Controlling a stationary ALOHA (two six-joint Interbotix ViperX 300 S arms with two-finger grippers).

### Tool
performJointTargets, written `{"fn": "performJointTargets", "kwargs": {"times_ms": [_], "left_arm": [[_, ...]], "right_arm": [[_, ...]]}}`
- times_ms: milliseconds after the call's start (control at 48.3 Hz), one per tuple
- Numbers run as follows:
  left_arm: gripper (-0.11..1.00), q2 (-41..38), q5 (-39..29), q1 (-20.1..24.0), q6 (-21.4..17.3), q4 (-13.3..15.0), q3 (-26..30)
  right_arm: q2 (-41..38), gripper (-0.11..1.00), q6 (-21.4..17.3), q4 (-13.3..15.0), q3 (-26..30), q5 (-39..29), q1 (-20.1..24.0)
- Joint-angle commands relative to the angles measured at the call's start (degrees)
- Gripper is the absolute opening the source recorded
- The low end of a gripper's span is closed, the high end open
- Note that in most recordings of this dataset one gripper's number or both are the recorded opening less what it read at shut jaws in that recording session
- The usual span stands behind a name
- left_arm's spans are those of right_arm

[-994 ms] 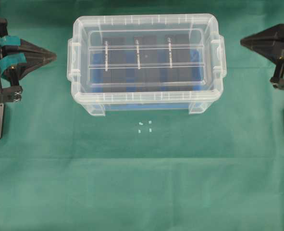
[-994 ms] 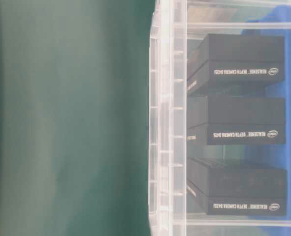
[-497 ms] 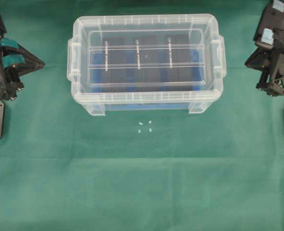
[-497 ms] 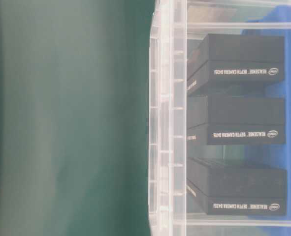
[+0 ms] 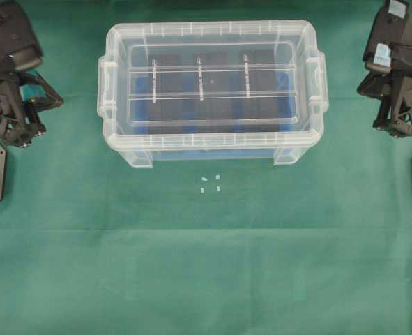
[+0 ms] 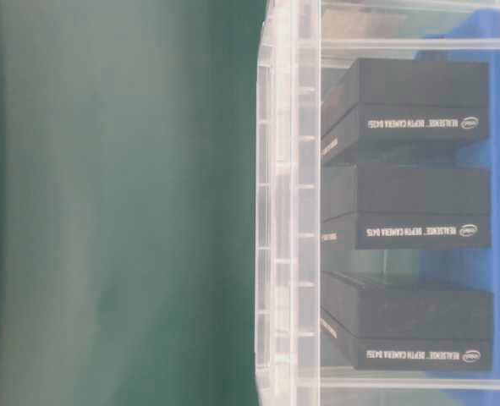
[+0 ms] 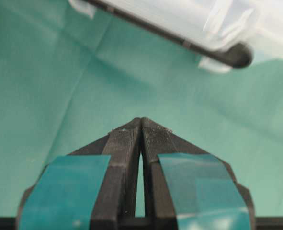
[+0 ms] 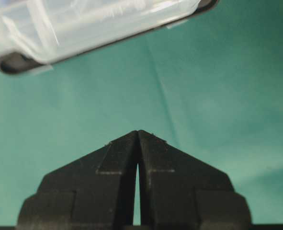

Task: Clamp the lid of the box with both arms, then lift and open it.
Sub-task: 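Move both grippers inward and clamp the lid's left and right edges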

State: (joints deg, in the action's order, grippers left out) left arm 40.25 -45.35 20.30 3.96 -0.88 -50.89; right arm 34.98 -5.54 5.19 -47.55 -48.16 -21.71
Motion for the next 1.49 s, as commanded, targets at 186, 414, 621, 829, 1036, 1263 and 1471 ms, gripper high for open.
{"fn": "performJointTargets", "kwargs": {"times_ms": [186,414,621,829,1036,1263,1471], "left_arm": [[0.01,-2.72,-2.99,-1.23,-7.82,-0.26,3.25],[0.01,-3.52,-6.15,-1.14,-8.09,-0.26,4.31],[0.01,-3.96,-6.24,-1.14,-8.09,-0.26,4.66],[0.01,-7.82,-6.24,-1.23,-8.26,-0.26,6.86],[0.01,-13.62,-6.24,-1.14,-8.61,-0.44,11.16],[0.01,-18.90,-6.33,-1.14,-10.37,-0.53,15.91],[0.01,-22.50,-6.33,-1.14,-12.57,-0.44,18.90]], "right_arm": [[-1.32,0.00,6.68,2.11,2.02,-2.72,0.88],[-2.81,0.00,8.96,2.11,2.72,-3.60,0.88],[-3.08,0.00,8.79,2.02,3.08,-3.60,0.88],[-4.04,0.00,8.88,1.85,3.69,-3.08,1.05],[-7.29,0.00,9.32,1.93,5.89,-1.67,2.20],[-12.22,0.00,9.49,2.02,9.93,-1.23,3.78],[-16.70,0.00,10.55,2.02,13.80,0.70,4.75]]}}
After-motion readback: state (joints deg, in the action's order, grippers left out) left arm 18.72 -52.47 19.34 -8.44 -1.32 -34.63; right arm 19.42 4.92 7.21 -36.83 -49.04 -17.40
